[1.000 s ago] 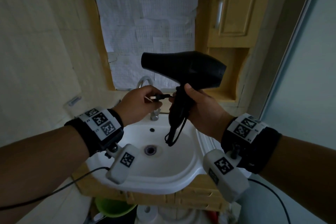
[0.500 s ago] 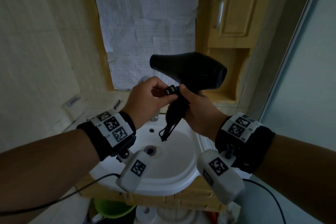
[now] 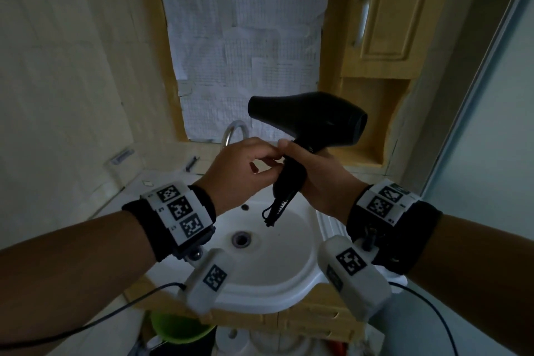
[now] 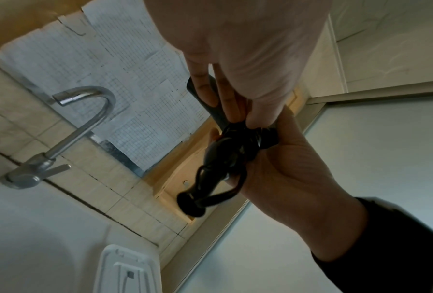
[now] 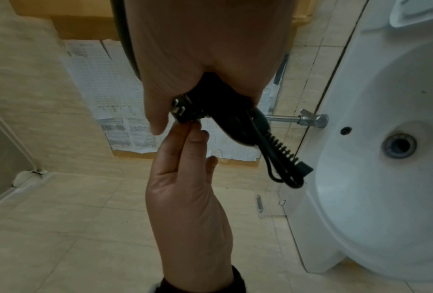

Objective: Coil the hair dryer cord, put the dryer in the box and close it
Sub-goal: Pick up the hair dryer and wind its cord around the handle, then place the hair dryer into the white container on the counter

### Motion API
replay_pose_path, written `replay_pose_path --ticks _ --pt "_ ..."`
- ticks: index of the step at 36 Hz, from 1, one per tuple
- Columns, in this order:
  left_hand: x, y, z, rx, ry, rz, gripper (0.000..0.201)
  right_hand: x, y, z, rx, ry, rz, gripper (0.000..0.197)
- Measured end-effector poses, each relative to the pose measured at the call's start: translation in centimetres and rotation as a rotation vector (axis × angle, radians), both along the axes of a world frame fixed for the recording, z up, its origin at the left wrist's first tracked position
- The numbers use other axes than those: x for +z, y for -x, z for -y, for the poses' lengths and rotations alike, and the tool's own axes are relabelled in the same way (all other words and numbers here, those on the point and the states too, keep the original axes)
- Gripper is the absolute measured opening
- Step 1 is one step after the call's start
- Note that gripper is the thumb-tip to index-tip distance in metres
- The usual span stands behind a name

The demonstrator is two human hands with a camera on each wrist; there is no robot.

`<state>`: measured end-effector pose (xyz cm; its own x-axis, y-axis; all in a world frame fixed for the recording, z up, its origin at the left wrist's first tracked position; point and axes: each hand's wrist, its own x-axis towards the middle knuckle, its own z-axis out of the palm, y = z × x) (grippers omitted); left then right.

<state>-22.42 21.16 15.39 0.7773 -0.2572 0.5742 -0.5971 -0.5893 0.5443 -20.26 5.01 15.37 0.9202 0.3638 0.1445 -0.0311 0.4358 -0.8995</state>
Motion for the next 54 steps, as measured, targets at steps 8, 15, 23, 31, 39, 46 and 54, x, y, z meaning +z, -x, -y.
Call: replay_pose_path --ticks 8,15,23,31,39,46,54 --pt "-0.9 0.3 -1.2 -0.044 0.061 -0.063 0.026 -0.8 -1.1 -1.1 -0.061 0.069 0.008 0.016" --pt "-2.2 -0.1 -4.4 0.096 0.129 -0.189 0.029 -1.6 -1.7 -4.0 -0.056 0.181 -0.015 0.019" --pt "-3.7 -1.9 -12.3 0.415 0.207 -0.283 0.023 -2.4 -2.9 -8.3 -0.007 0.313 -0.033 0.009" --pt "-4.6 -4.7 -20.8 0.607 0.383 -0.398 0.027 -2.6 -5.2 -13.9 -0.014 0.322 -0.093 0.018" --pt "-5.4 -10.1 -29.8 0.713 0.596 -0.537 0.034 -2.3 -9.1 -20.9 -0.017 0.354 -0.114 0.004" --pt "-5.6 -14.2 -36.4 0.772 0.812 -0.700 0.025 -2.7 -13.8 -27.6 -0.054 0.341 -0.172 0.009" --pt "-6.9 -18.6 -42.5 0.759 0.856 -0.834 0.019 -5.8 -19.6 -34.0 -0.069 0.325 -0.329 0.014"
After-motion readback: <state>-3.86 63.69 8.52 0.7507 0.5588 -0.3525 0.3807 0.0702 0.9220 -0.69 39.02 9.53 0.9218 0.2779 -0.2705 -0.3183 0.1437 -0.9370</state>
